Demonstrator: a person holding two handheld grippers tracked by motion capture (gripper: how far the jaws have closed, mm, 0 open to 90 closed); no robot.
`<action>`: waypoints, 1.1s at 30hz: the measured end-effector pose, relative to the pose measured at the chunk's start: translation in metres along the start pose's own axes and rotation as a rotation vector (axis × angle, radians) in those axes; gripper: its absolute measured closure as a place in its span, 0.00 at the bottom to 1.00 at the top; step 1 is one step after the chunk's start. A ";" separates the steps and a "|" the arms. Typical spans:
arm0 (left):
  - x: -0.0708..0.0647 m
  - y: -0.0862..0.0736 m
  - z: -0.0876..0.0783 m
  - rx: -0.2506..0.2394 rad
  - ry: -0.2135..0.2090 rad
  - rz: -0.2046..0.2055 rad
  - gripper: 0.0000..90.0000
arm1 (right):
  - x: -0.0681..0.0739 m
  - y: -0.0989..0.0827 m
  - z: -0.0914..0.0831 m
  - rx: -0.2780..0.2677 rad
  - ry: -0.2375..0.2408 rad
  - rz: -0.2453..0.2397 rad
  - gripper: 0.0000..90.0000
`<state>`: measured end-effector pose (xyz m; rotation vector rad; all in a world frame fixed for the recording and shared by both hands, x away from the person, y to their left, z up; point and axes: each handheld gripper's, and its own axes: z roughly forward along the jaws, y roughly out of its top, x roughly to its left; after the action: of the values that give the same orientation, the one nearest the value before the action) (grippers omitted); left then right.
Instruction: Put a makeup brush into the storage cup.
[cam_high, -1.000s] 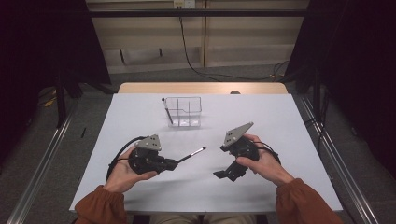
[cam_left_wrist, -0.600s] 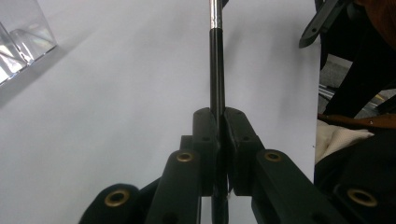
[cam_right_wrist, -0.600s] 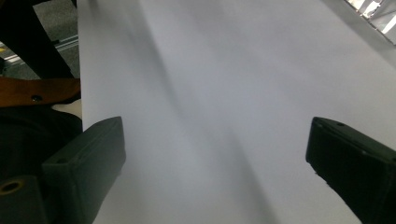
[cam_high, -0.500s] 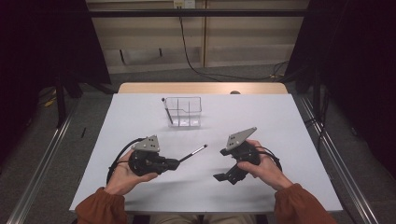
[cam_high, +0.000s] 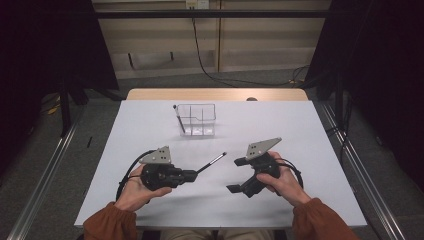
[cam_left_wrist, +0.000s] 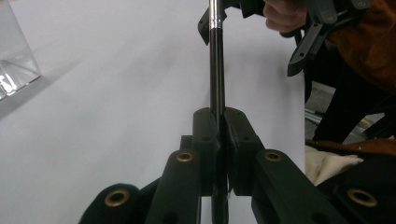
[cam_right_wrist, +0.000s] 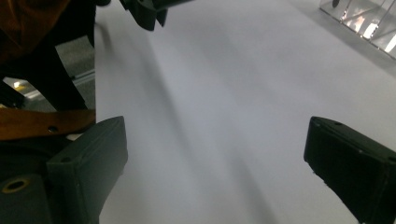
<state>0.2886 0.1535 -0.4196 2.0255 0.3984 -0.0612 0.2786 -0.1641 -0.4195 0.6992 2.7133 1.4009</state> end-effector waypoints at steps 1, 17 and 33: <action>0.000 0.000 0.000 -0.009 -0.004 -0.001 0.93 | 0.000 0.000 0.000 -0.008 0.006 0.003 0.07; -0.001 0.000 0.009 -0.067 0.003 0.005 0.93 | 0.003 0.001 0.004 -0.171 0.024 -0.034 0.08; -0.004 0.001 0.016 -0.081 0.003 0.018 0.93 | 0.002 0.004 0.006 -0.278 0.046 -0.007 0.06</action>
<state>0.2870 0.1381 -0.4255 1.9494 0.3787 -0.0305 0.2797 -0.1561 -0.4196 0.6433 2.4757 1.7652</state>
